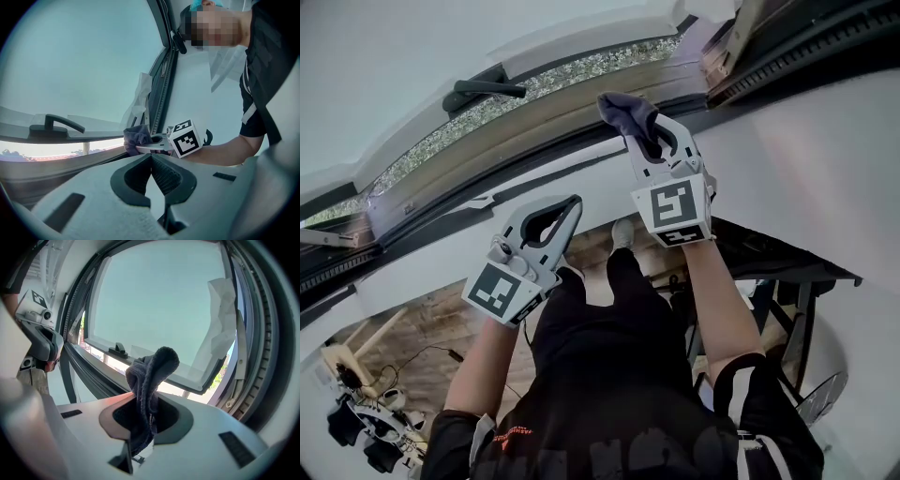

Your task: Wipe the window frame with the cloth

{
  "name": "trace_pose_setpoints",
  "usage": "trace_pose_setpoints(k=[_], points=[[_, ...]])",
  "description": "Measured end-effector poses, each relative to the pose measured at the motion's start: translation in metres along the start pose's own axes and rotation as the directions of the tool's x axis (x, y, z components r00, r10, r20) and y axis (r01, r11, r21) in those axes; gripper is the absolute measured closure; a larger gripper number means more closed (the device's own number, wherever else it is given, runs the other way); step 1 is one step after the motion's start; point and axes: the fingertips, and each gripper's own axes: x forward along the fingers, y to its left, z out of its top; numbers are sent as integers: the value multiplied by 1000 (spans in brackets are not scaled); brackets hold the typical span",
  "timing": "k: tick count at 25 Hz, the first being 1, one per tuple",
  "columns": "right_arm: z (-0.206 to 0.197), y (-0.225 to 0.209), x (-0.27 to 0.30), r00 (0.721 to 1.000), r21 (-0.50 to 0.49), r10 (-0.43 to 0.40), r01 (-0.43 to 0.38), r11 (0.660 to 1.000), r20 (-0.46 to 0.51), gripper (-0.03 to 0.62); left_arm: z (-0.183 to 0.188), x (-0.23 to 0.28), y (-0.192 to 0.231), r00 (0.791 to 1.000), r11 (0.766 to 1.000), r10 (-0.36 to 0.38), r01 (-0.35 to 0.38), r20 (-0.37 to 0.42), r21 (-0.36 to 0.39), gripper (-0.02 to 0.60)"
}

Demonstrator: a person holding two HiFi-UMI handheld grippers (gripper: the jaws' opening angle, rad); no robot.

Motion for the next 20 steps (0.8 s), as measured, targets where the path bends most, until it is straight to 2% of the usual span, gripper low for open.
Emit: trace_pose_setpoints(k=[8,11,15,20], points=[[-15,-31,-9,999,17,-48,48,999,-16,533,1,19,-8,1000,999,-28,28,0,24,561],[-19,-42,-12,998,24,-65,66,998,-22,533,2,26,-12,999,999,-35,35,-12,13,561],[-25,-58,-16,996,31,-89,90,995,-31,533,2,33,-12,999,998,-45,44,8,42,561],[-32,-76,-21,992,40,-120,121,992,-43,533,3,42,-18,998,998,-54,54,-14,18,561]])
